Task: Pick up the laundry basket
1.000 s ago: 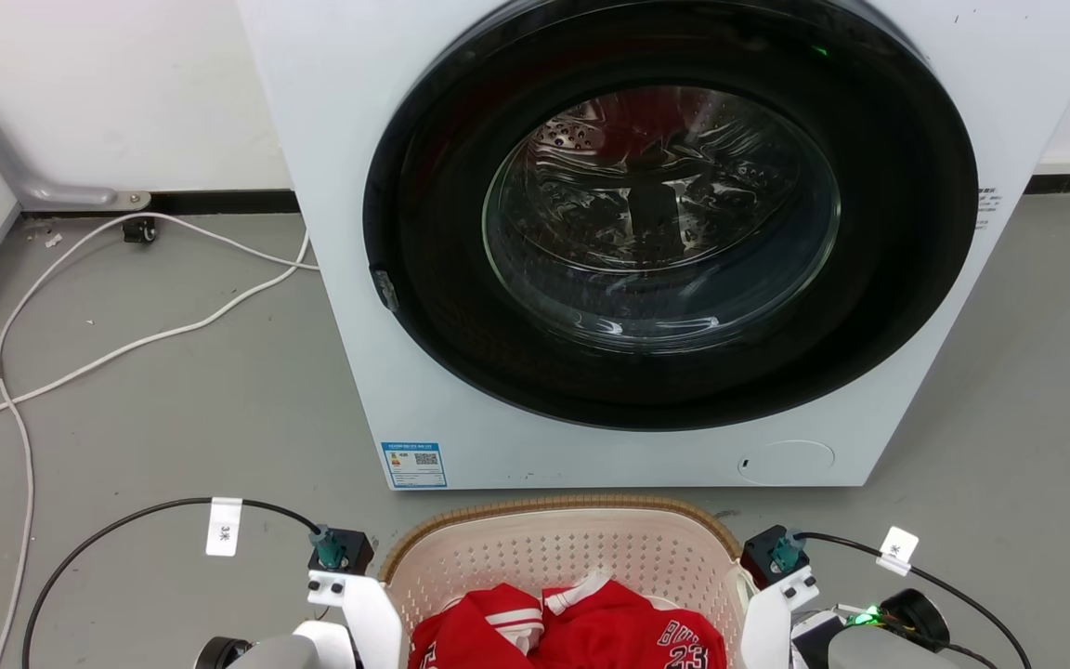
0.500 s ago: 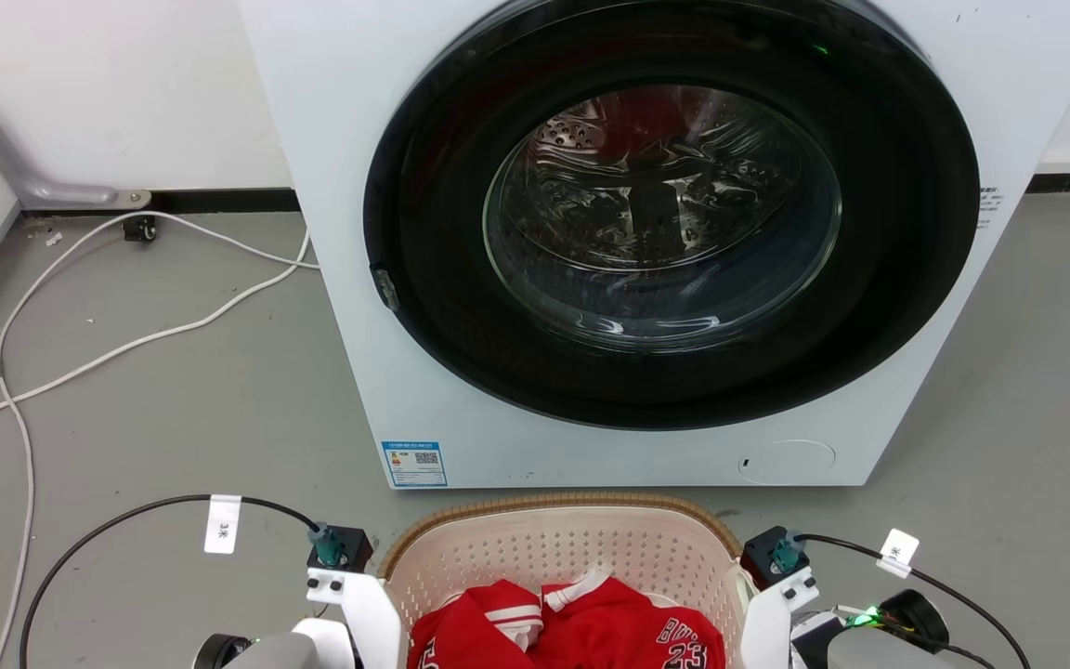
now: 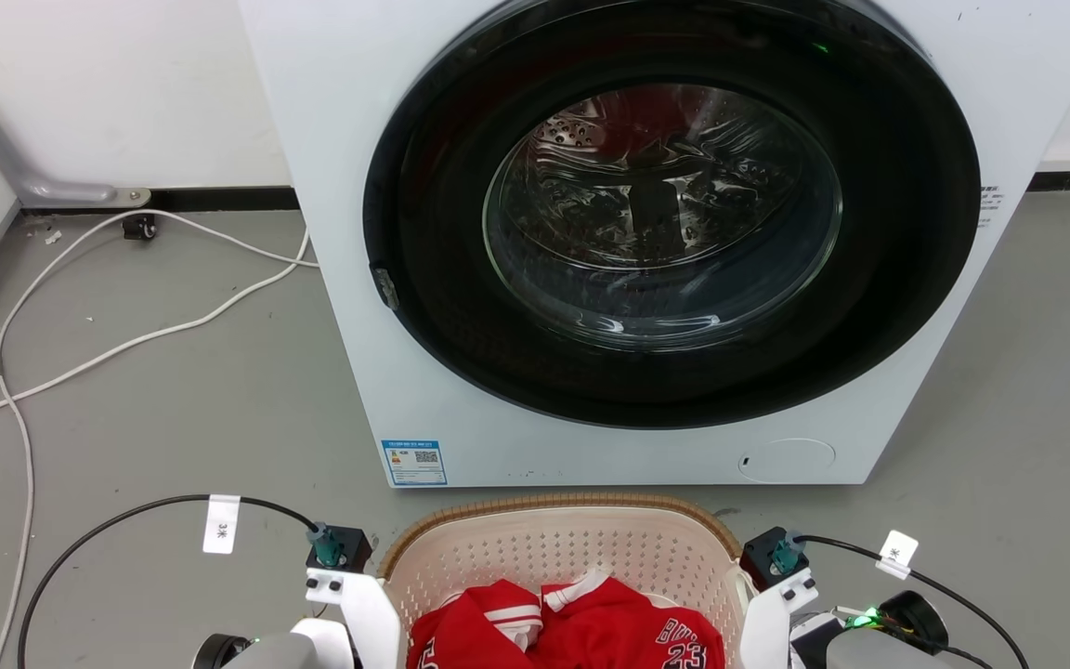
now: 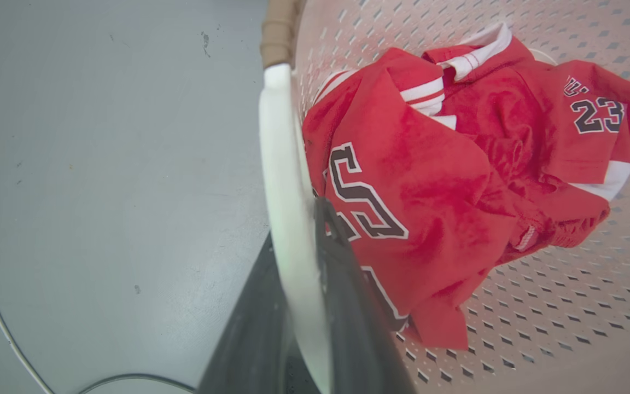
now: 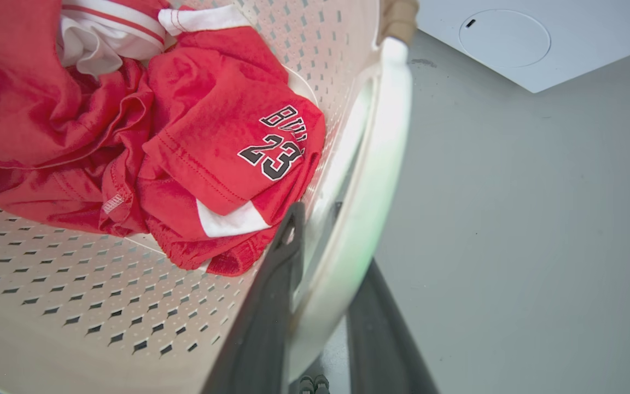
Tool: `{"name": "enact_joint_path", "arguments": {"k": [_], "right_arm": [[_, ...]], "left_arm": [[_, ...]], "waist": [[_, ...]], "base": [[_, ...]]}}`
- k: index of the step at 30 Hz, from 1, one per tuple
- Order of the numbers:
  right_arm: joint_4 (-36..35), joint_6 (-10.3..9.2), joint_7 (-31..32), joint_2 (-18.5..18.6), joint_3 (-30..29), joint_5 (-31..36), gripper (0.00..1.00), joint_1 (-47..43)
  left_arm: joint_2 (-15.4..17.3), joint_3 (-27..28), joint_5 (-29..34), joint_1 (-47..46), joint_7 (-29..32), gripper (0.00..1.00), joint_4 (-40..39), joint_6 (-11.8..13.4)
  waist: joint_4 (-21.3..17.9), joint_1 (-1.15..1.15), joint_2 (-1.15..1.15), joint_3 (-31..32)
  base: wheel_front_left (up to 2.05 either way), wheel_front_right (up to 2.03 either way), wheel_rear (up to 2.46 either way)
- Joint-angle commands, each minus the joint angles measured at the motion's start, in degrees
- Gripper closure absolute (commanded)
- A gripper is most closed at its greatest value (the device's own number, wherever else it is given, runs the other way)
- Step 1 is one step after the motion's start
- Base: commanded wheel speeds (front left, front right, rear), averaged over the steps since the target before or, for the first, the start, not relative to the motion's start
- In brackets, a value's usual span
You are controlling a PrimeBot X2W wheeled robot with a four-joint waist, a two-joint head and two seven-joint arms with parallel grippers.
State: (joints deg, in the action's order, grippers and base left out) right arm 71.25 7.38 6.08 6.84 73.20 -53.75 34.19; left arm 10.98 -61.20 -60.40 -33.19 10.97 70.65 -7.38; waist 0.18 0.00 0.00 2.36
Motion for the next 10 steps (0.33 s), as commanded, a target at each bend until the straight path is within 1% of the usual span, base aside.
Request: {"name": "enact_joint_path", "arguments": {"k": [1, 10], "right_arm": [[0.1, 0.2, -0.3, -0.3, 0.3, 0.2, 1.0, -0.4], [0.1, 0.2, -0.3, -0.3, 0.3, 0.1, 1.0, -0.4]], "left_arm": [[0.5, -0.4, -0.2, -1.1, -0.3, 1.0, 0.1, -0.2], [0.5, -1.3, -1.0, -1.3, -0.5, 1.0, 0.3, -0.2]], "waist": [[0.0, 0.0, 0.0, 0.0], [-0.1, 0.0, 0.0, 0.0]], "base": [[0.0, 0.0, 0.0], [0.0, 0.0, 0.0]]}}
